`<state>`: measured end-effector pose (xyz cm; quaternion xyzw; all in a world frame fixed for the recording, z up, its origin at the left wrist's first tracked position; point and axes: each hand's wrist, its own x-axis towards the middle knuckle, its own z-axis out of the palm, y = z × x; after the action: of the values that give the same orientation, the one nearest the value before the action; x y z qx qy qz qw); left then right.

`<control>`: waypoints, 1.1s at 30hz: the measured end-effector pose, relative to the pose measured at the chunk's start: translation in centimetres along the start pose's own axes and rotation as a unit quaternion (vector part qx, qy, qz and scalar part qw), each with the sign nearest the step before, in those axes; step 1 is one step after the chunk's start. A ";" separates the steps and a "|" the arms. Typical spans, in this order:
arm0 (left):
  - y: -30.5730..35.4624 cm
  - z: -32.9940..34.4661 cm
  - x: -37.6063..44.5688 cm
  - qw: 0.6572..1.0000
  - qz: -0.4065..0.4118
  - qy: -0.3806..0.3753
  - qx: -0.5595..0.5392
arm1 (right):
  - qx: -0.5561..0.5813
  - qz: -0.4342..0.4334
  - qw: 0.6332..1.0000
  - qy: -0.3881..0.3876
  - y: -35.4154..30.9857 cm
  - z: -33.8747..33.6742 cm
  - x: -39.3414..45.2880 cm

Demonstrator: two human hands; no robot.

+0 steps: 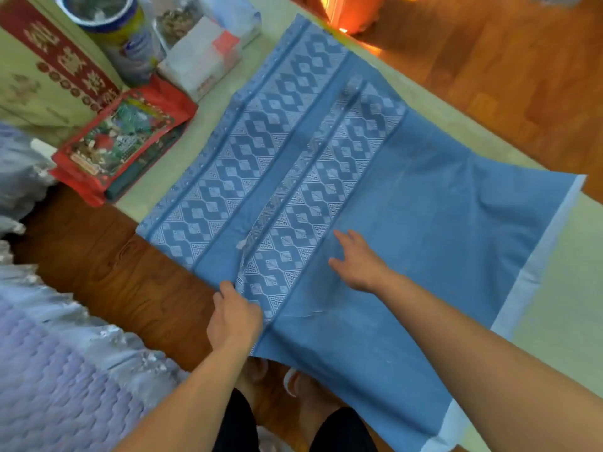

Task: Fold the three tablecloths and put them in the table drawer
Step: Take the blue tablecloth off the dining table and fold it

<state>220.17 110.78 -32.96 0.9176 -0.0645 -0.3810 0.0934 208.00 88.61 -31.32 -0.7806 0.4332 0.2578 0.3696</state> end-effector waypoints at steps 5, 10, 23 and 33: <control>-6.0 -2.3 3.2 0.996 -0.012 -0.033 -0.081 | 0.018 -0.014 0.999 0.042 -5.5 -2.3 3.8; -8.2 -3.8 6.1 0.976 0.090 -0.151 -0.130 | 0.044 0.045 0.988 0.143 -11.8 -4.4 8.3; -9.4 -4.5 7.5 0.976 0.128 -0.152 -0.086 | -0.439 -0.065 0.896 -0.002 -15.8 -4.9 12.3; -5.7 -13.6 11.9 0.983 0.155 0.019 -0.093 | -0.431 -0.127 0.872 0.193 -21.1 -11.9 14.6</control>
<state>238.49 115.74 -33.00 0.8911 -0.1682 -0.3484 0.2371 234.51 79.44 -27.38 -0.9448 0.2389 0.2146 -0.0652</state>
